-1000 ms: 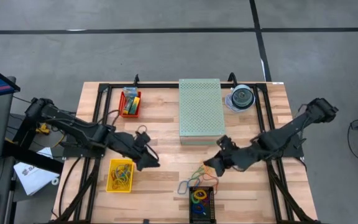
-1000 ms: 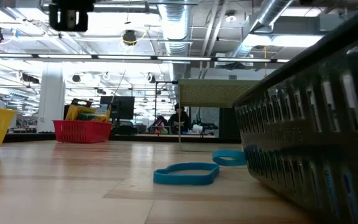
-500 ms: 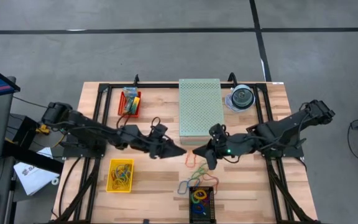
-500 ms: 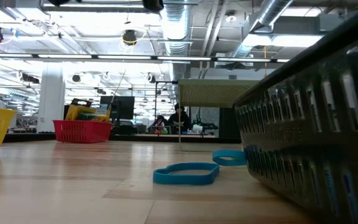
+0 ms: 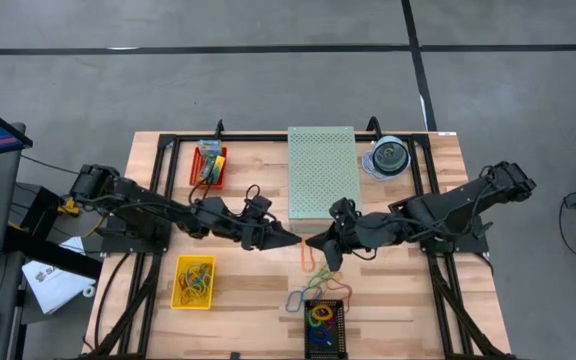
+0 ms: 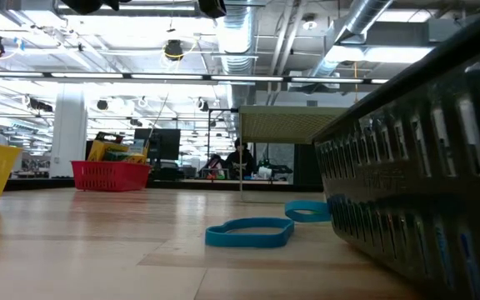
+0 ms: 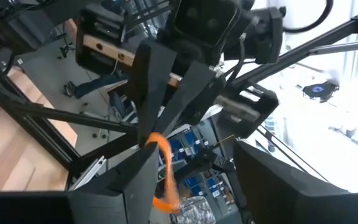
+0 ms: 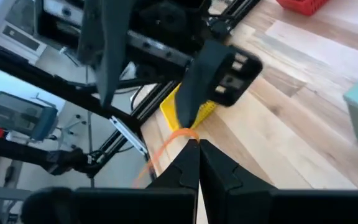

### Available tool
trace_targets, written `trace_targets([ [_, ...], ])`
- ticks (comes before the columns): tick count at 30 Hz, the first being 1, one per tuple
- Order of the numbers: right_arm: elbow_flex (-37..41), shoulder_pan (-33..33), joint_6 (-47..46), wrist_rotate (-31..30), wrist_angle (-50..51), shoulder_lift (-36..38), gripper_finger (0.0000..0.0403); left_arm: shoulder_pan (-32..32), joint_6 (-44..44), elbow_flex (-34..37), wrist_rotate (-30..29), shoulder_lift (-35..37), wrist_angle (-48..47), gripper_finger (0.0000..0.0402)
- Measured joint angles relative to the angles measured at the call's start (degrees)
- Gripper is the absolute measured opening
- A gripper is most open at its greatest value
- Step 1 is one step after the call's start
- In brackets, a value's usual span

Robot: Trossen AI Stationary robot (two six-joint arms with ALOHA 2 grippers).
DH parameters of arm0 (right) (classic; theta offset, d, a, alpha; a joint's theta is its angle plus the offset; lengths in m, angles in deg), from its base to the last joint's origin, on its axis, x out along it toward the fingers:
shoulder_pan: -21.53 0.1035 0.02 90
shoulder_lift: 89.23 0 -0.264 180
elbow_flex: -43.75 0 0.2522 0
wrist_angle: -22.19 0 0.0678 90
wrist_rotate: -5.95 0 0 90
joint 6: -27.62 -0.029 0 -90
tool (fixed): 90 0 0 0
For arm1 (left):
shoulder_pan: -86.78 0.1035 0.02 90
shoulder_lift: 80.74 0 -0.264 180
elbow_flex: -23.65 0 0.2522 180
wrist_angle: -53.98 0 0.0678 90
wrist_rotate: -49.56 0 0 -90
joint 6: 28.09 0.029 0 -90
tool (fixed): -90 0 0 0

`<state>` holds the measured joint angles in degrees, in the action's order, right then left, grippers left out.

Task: Pick & Place Office Desk Supplies
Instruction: Put the orange rubber band into the yellow bin

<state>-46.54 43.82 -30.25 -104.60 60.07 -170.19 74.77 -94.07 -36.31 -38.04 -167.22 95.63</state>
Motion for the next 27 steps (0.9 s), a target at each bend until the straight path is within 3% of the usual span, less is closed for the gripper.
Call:
trace_targets([
  [15, 0.02, -3.84, 3.48, 2.77, -4.17, -0.48, 0.0000, -0.11, -0.33, -0.07, 0.02, 0.02, -0.55, 0.0164],
  [27, 0.02, -3.52, 4.46, 2.65, -4.68, -0.46, 0.0000, -0.11, 2.56, -0.07, 0.70, 0.02, -0.55, 0.0008],
])
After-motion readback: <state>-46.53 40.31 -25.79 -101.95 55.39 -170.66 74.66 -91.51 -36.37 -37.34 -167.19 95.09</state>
